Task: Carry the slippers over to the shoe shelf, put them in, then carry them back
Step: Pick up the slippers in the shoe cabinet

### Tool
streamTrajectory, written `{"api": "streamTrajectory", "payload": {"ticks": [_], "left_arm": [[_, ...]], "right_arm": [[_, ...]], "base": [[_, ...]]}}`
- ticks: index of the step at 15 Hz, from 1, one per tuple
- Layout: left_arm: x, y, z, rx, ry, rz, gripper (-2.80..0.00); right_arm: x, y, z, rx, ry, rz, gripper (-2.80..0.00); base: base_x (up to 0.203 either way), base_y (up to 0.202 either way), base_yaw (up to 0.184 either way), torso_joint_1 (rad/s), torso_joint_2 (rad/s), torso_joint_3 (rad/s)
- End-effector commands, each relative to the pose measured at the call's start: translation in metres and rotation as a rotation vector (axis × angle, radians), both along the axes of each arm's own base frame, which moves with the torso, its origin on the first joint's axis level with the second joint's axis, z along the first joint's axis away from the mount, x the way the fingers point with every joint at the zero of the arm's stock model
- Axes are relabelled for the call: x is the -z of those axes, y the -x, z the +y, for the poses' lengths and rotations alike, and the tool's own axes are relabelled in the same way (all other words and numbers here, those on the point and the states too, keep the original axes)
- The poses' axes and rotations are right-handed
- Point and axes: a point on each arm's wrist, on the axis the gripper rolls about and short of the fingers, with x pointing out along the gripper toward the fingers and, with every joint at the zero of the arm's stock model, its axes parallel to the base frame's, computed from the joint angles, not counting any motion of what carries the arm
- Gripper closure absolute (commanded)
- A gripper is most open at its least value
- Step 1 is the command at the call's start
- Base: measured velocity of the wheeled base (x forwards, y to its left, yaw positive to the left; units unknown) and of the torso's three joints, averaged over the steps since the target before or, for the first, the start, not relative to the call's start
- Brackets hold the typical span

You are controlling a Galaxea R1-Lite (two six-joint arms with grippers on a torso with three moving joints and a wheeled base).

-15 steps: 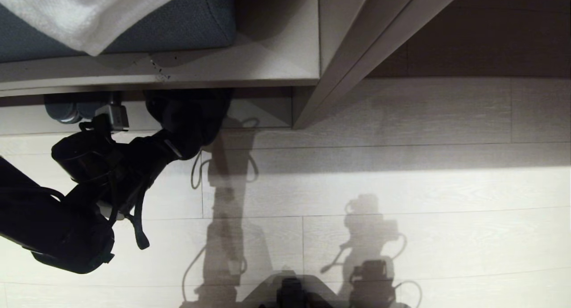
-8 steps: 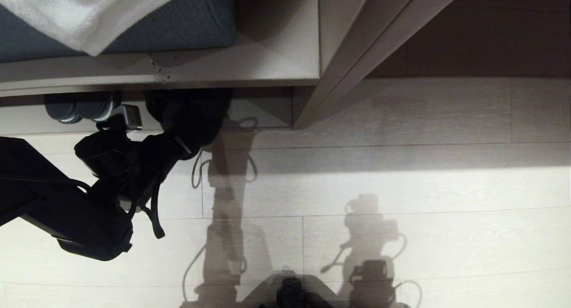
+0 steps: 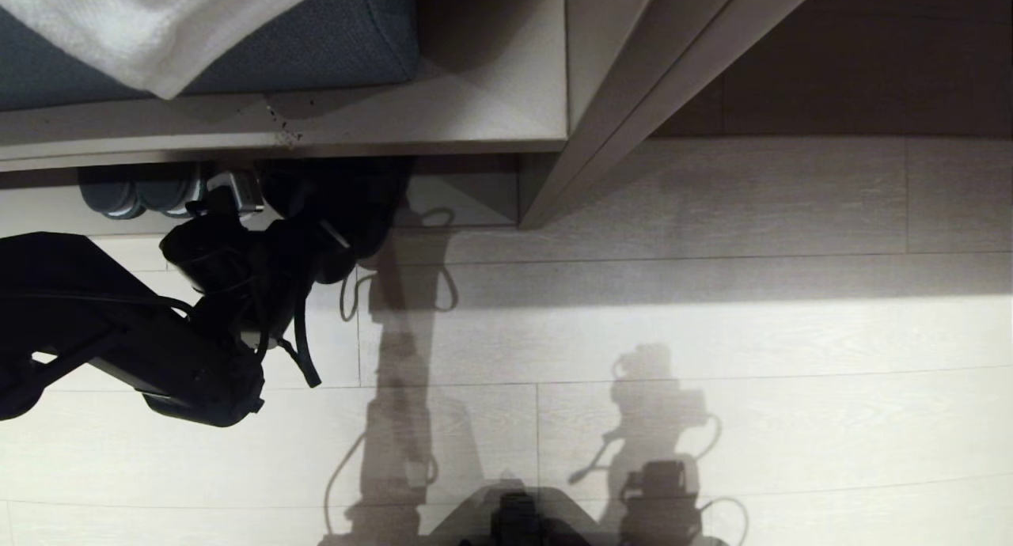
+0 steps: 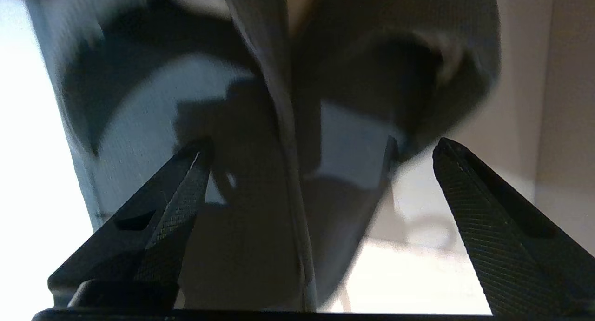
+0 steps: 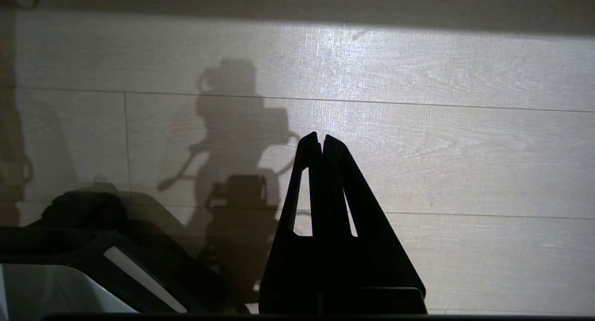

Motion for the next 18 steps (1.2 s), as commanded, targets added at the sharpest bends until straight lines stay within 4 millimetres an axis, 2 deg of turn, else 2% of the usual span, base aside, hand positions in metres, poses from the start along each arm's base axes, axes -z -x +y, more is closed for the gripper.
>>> {"api": "streamTrajectory", "payload": {"ticks": [1, 13, 18], "left_arm": [[-0.003, -0.007, -0.001, -0.015, 0.016, -0.027, -2.8], [-0.002, -0.054, -0.006, -0.096, 0.067, -0.123, -2.8], [-0.007, -0.063, -0.001, -0.126, 0.074, -0.164, -2.8]], "right_arm": [[0.012, 0.0, 0.0, 0.0, 0.001, 0.0, 0.0], [0.012, 0.0, 0.0, 0.0, 0.001, 0.0, 0.0], [0.012, 0.0, 0.0, 0.0, 0.001, 0.0, 0.0]], "base": [[0.0, 0.0, 0.0, 0.0, 0.0, 0.0], [0.0, 0.0, 0.0, 0.0, 0.0, 0.0], [0.0, 0.0, 0.0, 0.0, 0.0, 0.0]]}}
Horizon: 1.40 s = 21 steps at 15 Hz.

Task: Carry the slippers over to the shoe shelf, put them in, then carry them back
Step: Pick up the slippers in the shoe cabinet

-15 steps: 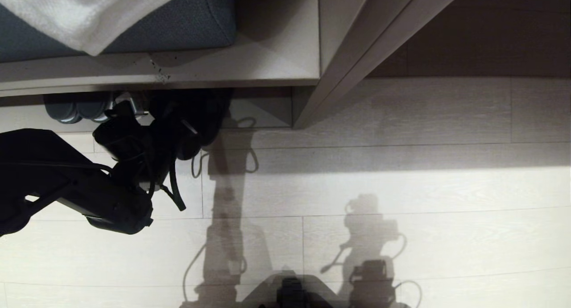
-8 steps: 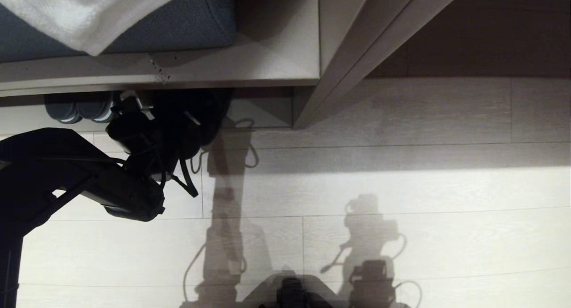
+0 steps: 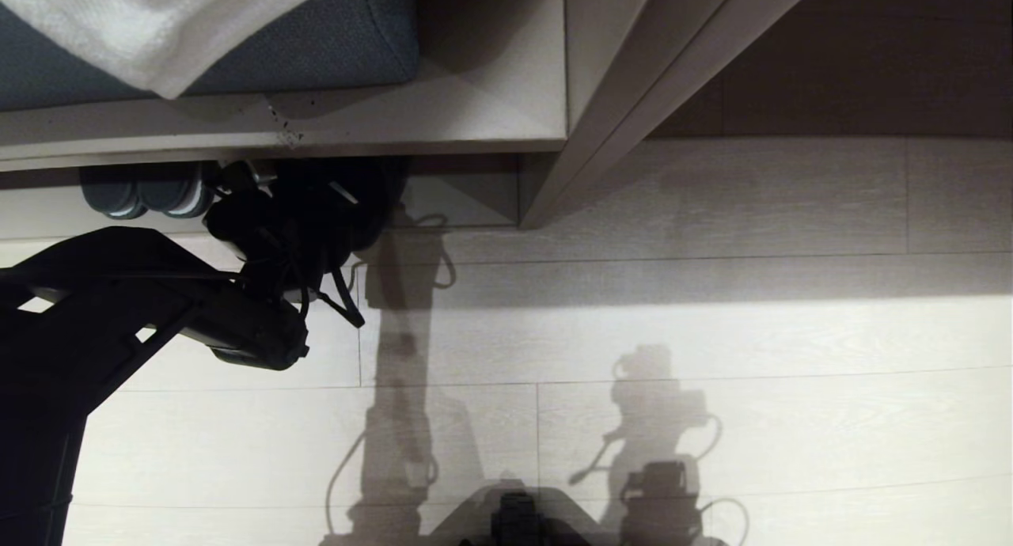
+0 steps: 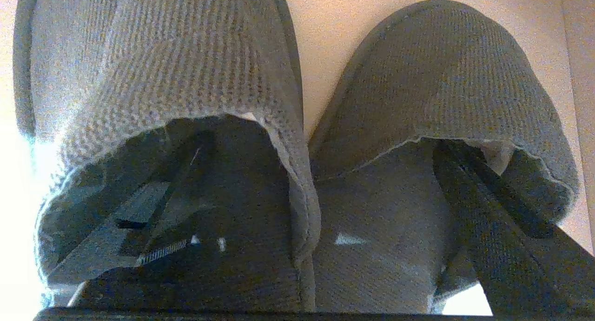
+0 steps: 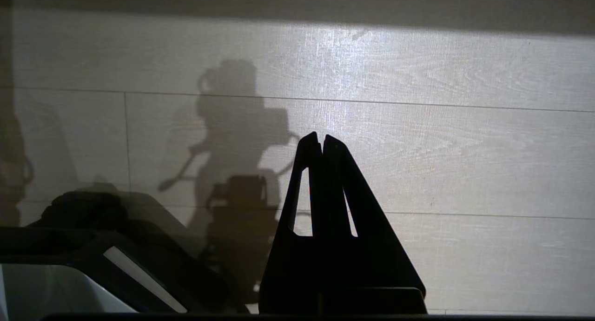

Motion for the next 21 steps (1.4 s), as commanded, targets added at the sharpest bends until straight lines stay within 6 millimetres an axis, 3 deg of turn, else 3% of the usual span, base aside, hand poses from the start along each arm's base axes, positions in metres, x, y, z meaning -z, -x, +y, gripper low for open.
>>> {"api": "streamTrajectory", "payload": {"ticks": [1, 16, 21], "left_arm": [[0.003, -0.003, 0.001, -0.003, 0.003, -0.001, -2.8], [-0.01, 0.004, 0.008, -0.048, -0.002, -0.024, -2.8], [-0.023, 0.016, 0.013, -0.056, -0.005, -0.037, -2.8]], "right_arm": [[0.012, 0.0, 0.0, 0.0, 0.0, 0.0, 0.0], [0.012, 0.0, 0.0, 0.0, 0.0, 0.0, 0.0], [0.012, 0.0, 0.0, 0.0, 0.0, 0.0, 0.0]], "base": [[0.0, 0.0, 0.0, 0.0, 0.0, 0.0], [0.0, 0.0, 0.0, 0.0, 0.0, 0.0], [0.0, 0.0, 0.0, 0.0, 0.0, 0.0]]}}
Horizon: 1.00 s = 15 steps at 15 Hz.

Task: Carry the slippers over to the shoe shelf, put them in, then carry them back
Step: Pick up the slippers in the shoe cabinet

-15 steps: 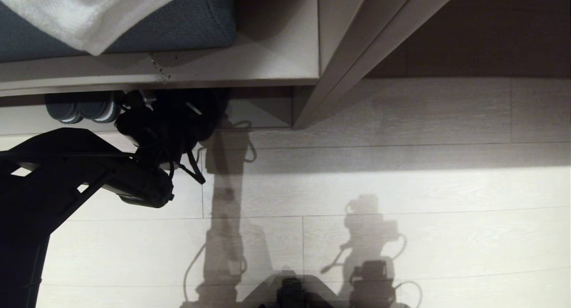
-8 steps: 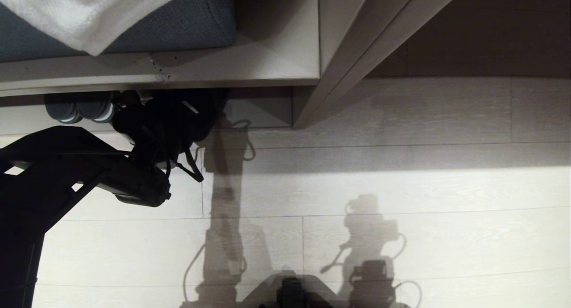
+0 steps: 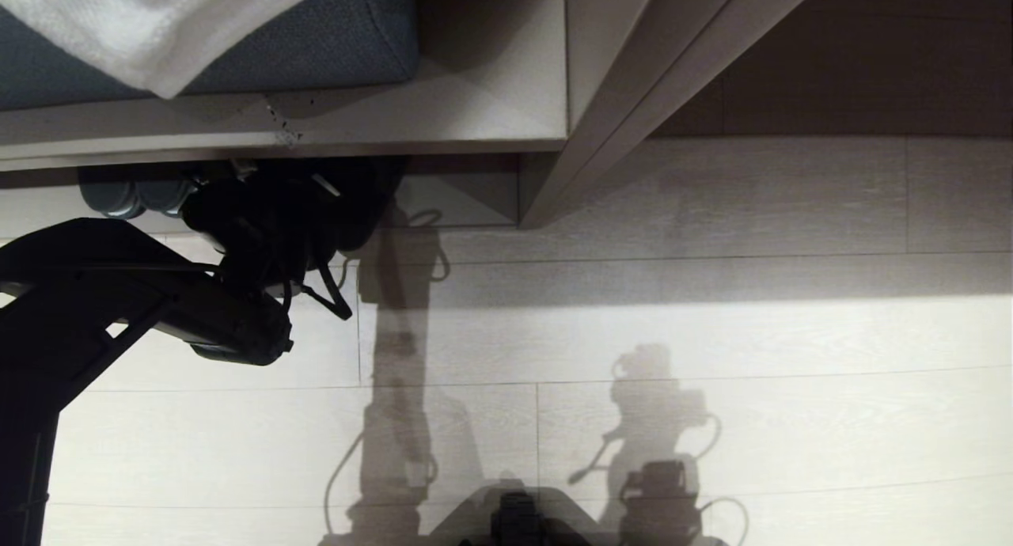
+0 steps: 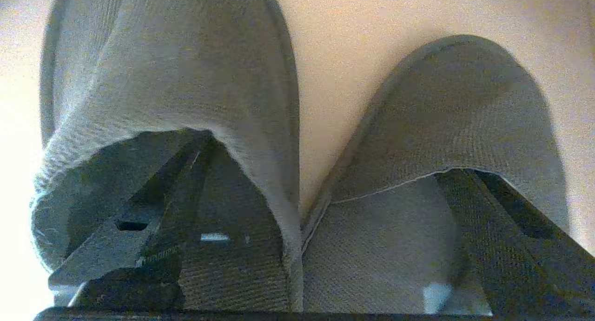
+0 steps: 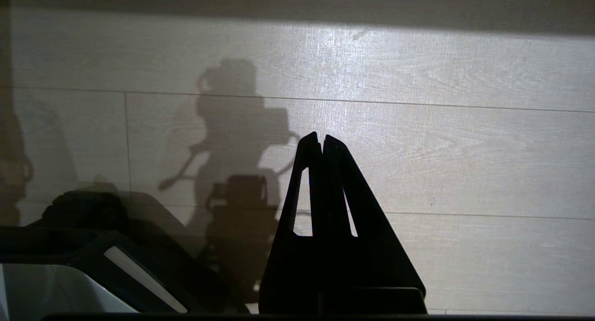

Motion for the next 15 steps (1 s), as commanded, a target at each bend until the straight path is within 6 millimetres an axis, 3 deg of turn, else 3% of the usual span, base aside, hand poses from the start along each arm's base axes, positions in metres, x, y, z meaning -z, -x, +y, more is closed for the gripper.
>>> {"api": "streamTrajectory", "payload": {"ticks": [1, 6, 8, 12, 15], "left_arm": [[-0.009, 0.008, 0.002, 0.001, 0.004, -0.019, -2.8], [-0.028, 0.07, 0.012, 0.016, -0.011, 0.026, -2.8], [-0.03, 0.083, 0.014, 0.027, -0.014, 0.034, -2.8], [-0.016, 0.077, 0.013, 0.061, -0.039, 0.077, -2.8], [0.005, 0.062, 0.005, 0.077, -0.043, 0.13, -2.8]], "right_arm": [[0.012, 0.0, 0.0, 0.0, 0.0, 0.0, 0.0], [0.012, 0.0, 0.0, 0.0, 0.0, 0.0, 0.0], [0.012, 0.0, 0.0, 0.0, 0.0, 0.0, 0.0], [0.012, 0.0, 0.0, 0.0, 0.0, 0.0, 0.0], [0.012, 0.0, 0.0, 0.0, 0.0, 0.0, 0.0]], "base": [[0.0, 0.0, 0.0, 0.0, 0.0, 0.0], [0.0, 0.0, 0.0, 0.0, 0.0, 0.0], [0.0, 0.0, 0.0, 0.0, 0.0, 0.0], [0.0, 0.0, 0.0, 0.0, 0.0, 0.0], [0.0, 0.0, 0.0, 0.0, 0.0, 0.0]]}}
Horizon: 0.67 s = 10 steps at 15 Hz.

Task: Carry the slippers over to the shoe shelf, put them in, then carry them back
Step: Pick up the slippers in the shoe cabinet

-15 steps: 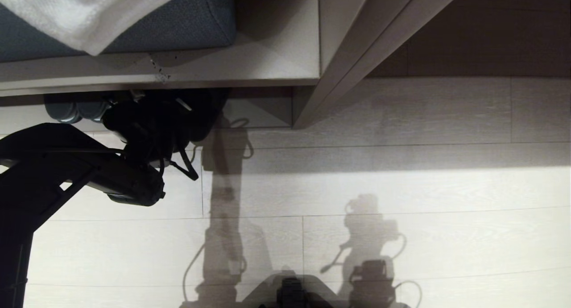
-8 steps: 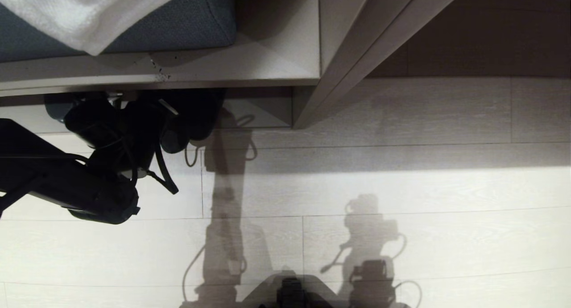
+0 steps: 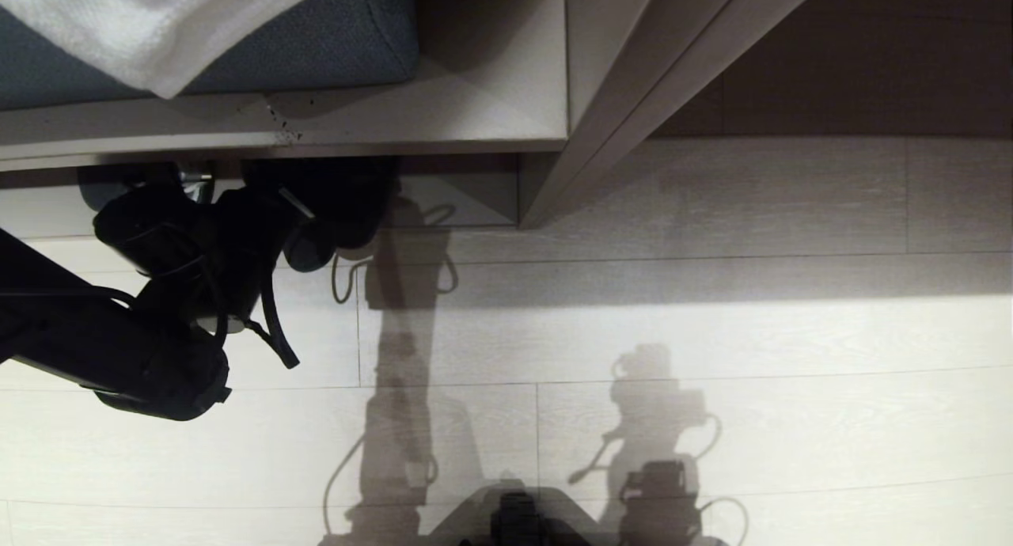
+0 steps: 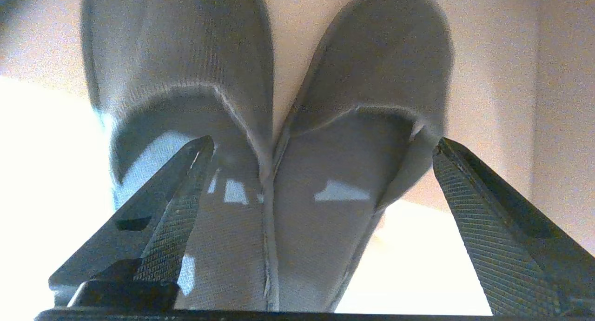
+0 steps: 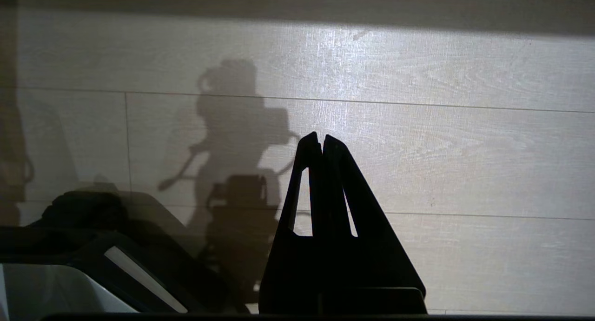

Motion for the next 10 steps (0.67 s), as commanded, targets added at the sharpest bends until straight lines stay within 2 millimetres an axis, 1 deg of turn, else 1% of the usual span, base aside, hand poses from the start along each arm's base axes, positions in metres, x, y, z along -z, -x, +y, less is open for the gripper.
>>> {"api": "streamTrajectory", "payload": {"ticks": [1, 5, 10], "left_arm": [[0.011, -0.012, -0.004, 0.005, 0.005, 0.014, -2.8], [0.009, -0.043, -0.006, -0.015, 0.032, -0.049, -2.8], [0.015, -0.061, -0.009, -0.019, 0.044, -0.065, -2.8]], "right_arm": [[0.012, 0.0, 0.0, 0.0, 0.001, 0.0, 0.0], [0.012, 0.0, 0.0, 0.0, 0.001, 0.0, 0.0], [0.012, 0.0, 0.0, 0.0, 0.001, 0.0, 0.0]], "base": [[0.0, 0.0, 0.0, 0.0, 0.0, 0.0], [0.0, 0.0, 0.0, 0.0, 0.0, 0.0], [0.0, 0.0, 0.0, 0.0, 0.0, 0.0]]}}
